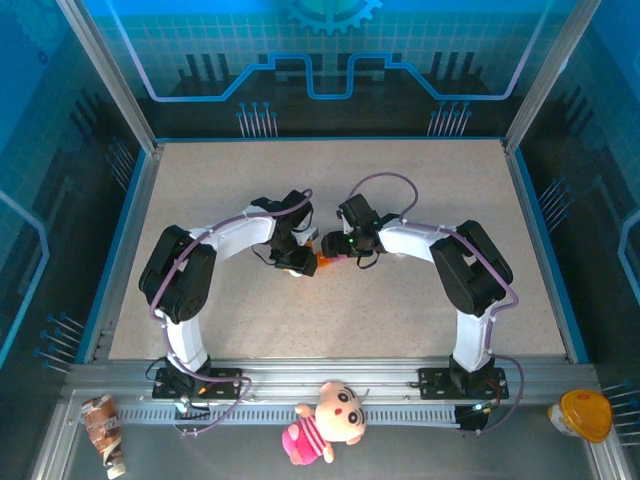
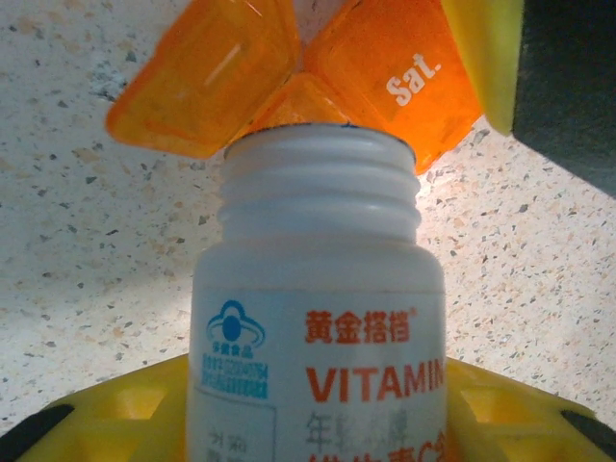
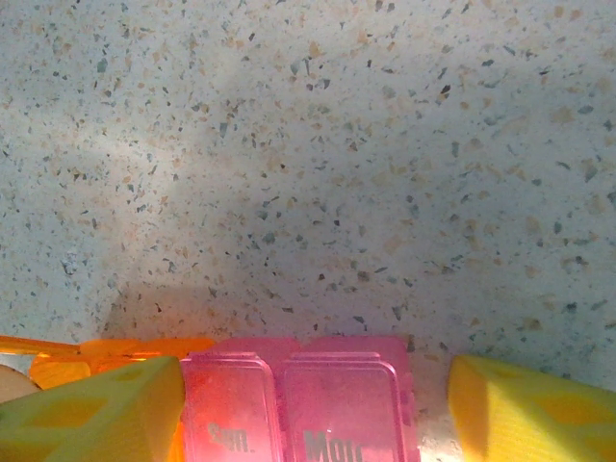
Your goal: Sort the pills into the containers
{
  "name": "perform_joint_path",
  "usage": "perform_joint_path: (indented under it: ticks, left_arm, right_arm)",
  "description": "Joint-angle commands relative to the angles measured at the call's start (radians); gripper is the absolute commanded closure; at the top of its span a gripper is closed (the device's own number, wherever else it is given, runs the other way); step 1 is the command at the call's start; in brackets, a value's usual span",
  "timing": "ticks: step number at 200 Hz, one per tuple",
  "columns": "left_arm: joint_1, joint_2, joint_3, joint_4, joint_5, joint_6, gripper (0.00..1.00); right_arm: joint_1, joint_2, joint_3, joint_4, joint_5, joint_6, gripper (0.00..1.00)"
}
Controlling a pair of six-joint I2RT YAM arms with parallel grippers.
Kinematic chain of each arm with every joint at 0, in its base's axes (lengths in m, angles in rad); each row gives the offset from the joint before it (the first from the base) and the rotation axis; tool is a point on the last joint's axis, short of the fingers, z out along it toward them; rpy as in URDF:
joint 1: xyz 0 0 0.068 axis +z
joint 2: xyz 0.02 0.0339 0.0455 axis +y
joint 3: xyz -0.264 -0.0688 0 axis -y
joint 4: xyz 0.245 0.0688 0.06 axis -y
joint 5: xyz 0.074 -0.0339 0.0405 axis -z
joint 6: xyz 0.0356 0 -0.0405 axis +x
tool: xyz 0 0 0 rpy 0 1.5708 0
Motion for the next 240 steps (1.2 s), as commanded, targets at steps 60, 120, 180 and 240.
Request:
perform_joint_path:
  ticks: [60, 120, 180, 240]
  left_arm:
    - [0.007, 0.021, 0.045, -0.096, -0.020, 0.035, 1.00]
    - [0.008, 0.026, 0.048, -0.089, 0.004, 0.035, 1.00]
    - [0.007, 0.028, 0.037, -0.077, 0.013, 0.033, 1.00]
    - [0.007, -0.016, -0.050, 0.029, 0.029, 0.017, 1.00]
  right_arm:
    - [0.019, 0.034, -0.029, -0.021, 0.004, 0.013, 0.27]
    - [0.019, 0.037, -0.026, -0.022, 0.004, 0.014, 0.27]
    - [0.019, 0.039, -0.027, -0.020, 0.001, 0.015, 0.27]
    - [0.018, 0.041, -0.035, -0.020, 0.001, 0.017, 0.27]
